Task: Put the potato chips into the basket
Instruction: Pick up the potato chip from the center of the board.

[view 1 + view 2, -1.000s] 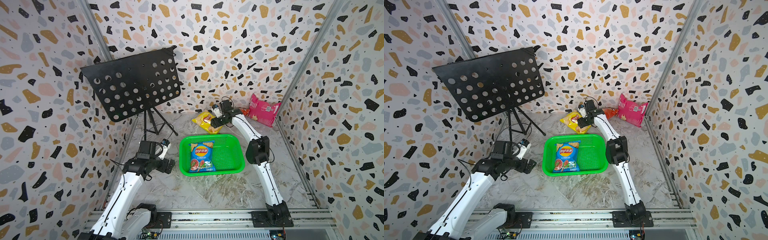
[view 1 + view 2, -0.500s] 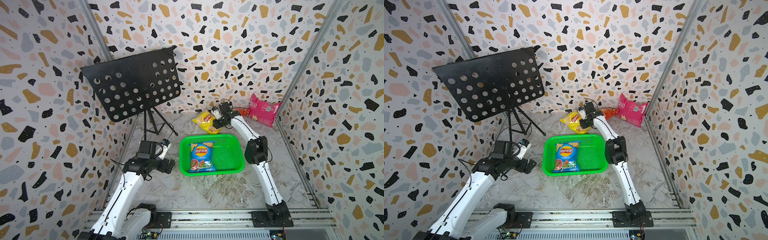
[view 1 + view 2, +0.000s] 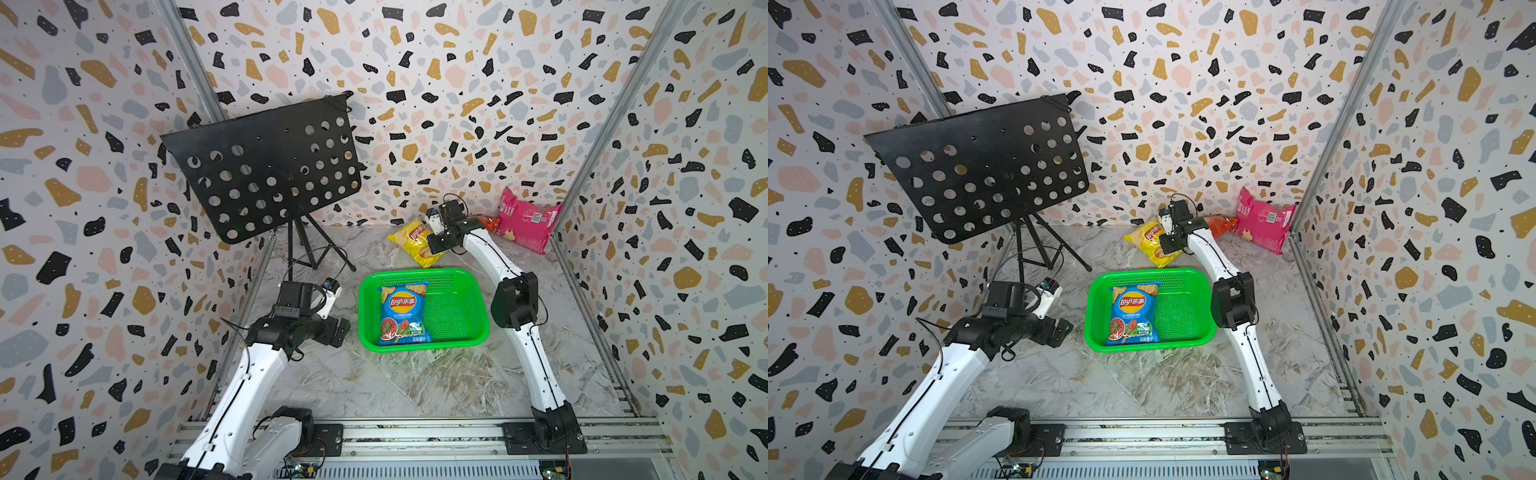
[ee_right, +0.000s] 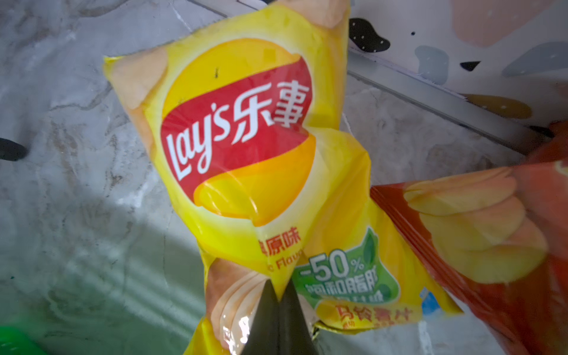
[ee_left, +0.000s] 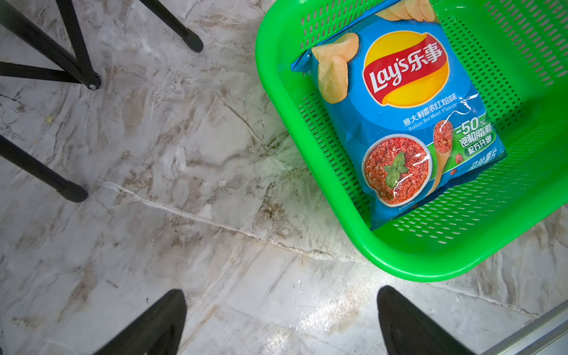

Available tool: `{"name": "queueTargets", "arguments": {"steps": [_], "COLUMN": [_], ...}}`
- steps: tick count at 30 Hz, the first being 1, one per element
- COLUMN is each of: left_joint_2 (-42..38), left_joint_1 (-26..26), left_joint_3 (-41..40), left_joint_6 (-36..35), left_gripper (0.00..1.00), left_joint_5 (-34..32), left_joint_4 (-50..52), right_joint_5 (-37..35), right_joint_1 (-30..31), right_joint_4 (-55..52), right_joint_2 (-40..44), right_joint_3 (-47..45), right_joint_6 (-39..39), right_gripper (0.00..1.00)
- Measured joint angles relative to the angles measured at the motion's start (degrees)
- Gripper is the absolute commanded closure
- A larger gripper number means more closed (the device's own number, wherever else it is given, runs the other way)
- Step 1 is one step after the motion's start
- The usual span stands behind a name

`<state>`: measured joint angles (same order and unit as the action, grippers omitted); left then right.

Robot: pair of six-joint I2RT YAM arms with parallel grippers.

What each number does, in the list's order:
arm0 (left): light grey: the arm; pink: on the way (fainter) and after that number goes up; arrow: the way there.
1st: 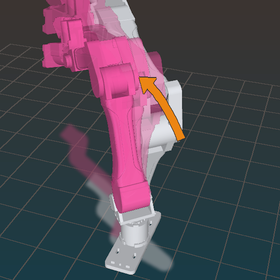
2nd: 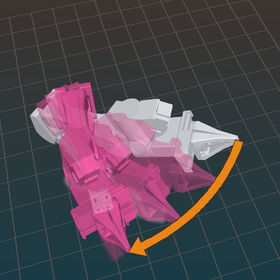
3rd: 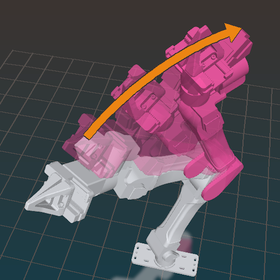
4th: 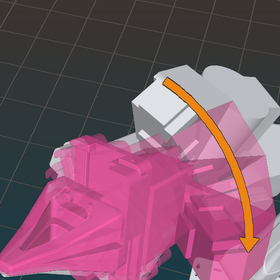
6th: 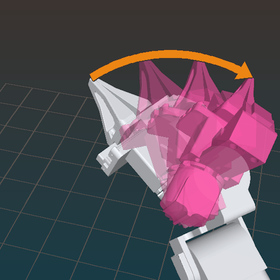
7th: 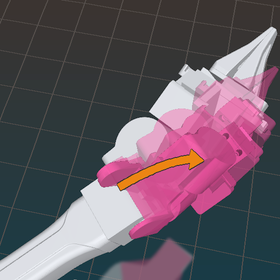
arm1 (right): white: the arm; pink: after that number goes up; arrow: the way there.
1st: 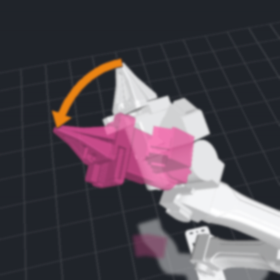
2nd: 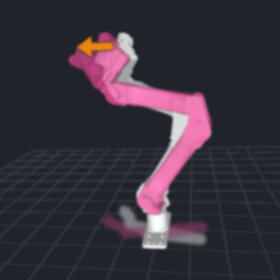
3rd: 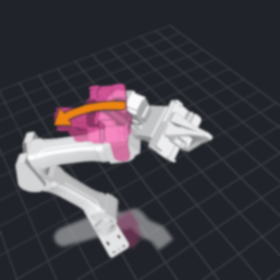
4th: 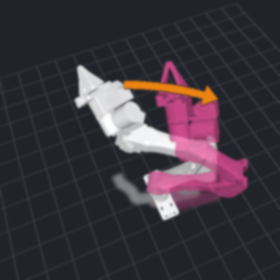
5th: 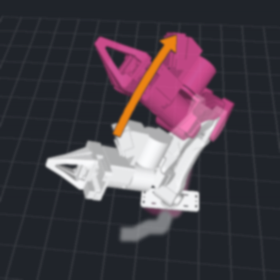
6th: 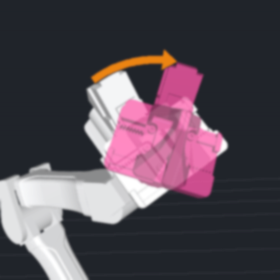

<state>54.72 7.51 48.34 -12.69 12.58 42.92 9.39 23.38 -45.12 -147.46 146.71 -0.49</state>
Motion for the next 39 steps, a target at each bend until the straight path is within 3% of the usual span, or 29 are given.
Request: {"name": "queueTargets", "arguments": {"steps": [10,15,21,29,39], "left_joint_2": [-0.13,-0.46,-0.63,-1.33,-1.62], "left_joint_1": [0.00,0.00,0.00,0.00,0.00], "left_joint_3": [0.00,0.00,0.00,0.00,-0.15], "left_joint_6": [0.00,0.00,0.00,0.02,0.00], "left_gripper": [0.00,0.00,0.00,0.00,0.00], "left_joint_5": [0.00,0.00,0.00,0.02,0.02], "left_joint_4": [-0.02,-0.02,-0.02,-0.02,-0.02], "right_joint_5": [-0.92,-3.15,-7.30,-15.21,-21.33], "right_joint_1": [0.35,0.57,1.88,10.25,15.87], "right_joint_4": [-0.31,-0.35,1.40,5.60,9.33], "right_joint_2": [9.86,16.22,29.66,50.34,63.78], "right_joint_3": [-1.36,-7.48,-26.56,-51.80,-74.25], "right_joint_6": [-6.29,-10.58,-16.11,-23.54,-37.99], "right_gripper": [1.00,1.00,1.00,1.00,1.00]}}
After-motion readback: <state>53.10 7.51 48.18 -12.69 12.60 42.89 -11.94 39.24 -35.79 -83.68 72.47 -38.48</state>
